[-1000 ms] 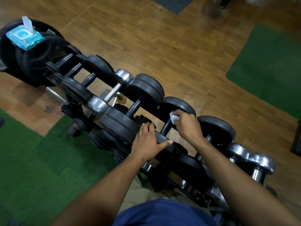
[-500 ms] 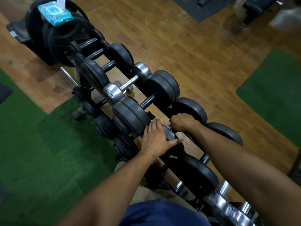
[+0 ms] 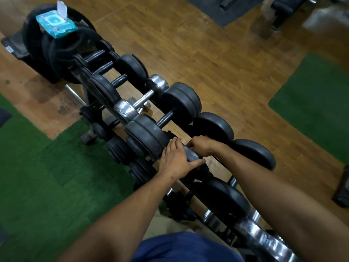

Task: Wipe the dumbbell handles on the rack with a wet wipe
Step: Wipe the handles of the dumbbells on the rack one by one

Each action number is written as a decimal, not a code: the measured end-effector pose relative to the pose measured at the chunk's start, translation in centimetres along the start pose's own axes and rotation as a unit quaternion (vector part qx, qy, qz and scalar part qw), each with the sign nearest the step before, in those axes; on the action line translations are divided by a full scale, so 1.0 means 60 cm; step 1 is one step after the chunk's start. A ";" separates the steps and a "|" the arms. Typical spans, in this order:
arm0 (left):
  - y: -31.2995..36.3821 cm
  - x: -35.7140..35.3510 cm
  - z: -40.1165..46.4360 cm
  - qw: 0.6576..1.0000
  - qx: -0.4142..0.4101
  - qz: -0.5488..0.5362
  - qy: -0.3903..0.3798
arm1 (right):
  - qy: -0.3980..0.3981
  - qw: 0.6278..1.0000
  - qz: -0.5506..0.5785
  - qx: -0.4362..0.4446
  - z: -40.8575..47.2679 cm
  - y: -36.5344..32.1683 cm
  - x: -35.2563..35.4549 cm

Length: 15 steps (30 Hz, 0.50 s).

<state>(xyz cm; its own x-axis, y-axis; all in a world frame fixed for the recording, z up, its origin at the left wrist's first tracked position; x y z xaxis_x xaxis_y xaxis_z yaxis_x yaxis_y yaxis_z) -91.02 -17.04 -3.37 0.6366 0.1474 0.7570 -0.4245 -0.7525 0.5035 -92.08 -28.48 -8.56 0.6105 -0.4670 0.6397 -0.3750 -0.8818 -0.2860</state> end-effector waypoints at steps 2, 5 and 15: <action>0.001 0.000 -0.002 1.000 0.002 0.000 -0.004 | 0.039 0.995 0.088 0.014 -0.008 0.011 0.002; 0.001 -0.002 -0.002 1.000 0.005 -0.002 -0.011 | 0.079 0.934 0.349 -0.003 -0.045 0.038 -0.003; 0.002 -0.002 0.000 1.000 0.002 0.004 -0.026 | 0.122 0.604 0.762 -0.199 -0.100 0.128 -0.135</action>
<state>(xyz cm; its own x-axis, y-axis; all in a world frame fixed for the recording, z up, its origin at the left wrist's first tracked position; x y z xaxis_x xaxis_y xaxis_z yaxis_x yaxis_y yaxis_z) -91.17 -17.13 -3.42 0.6665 0.1077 0.7377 -0.4267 -0.7564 0.4958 -104.07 -31.07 -11.64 -0.7580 -0.6502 -0.0510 -0.5393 0.6688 -0.5118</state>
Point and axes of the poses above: each hand's wrist, its own z-axis towards the middle knuckle, its own x-axis out of the back of the hand, y = z × x, the point moved 9 cm from there along z, towards the middle knuckle, and after that the axes turned 1 degree about -x, right-handed, at the moved point
